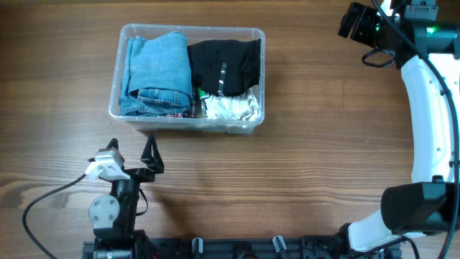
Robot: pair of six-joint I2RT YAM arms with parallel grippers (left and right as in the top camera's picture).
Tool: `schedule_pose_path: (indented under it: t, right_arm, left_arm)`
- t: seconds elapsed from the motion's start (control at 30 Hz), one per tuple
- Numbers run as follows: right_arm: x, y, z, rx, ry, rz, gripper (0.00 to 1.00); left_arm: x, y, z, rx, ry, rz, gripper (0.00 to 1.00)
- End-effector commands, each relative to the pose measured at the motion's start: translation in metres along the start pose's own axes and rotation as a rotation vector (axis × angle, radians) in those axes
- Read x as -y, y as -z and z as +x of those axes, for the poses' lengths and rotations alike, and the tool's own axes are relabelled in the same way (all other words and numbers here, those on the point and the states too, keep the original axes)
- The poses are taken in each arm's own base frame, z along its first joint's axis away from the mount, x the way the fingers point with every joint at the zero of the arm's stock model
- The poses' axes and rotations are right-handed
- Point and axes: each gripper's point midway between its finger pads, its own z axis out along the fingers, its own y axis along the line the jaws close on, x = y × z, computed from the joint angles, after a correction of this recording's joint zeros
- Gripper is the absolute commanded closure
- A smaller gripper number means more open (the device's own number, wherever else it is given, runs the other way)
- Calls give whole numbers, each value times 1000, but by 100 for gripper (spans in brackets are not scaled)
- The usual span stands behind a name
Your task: Pack container
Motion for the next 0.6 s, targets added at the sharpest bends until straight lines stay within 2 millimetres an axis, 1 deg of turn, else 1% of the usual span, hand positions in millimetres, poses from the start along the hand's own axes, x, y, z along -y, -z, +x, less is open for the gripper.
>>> schedule_pose_path:
  t: [0.0, 0.47, 0.53, 0.57]
  right_arm:
    - [-3, 3, -3, 9, -13, -13, 0]
    - [-4, 3, -3, 9, -11, -14, 0]
    - [-7, 15, -7, 36, -8, -24, 0]
    - [-11, 26, -10, 58, -3, -35, 0]
  left_arm:
    - [-2, 0, 1, 5, -2, -11, 0]
    - [-2, 0, 1, 5, -2, -11, 0]
    - [-2, 0, 1, 5, -2, -11, 0]
    - [-2, 0, 1, 5, -2, -11, 0]
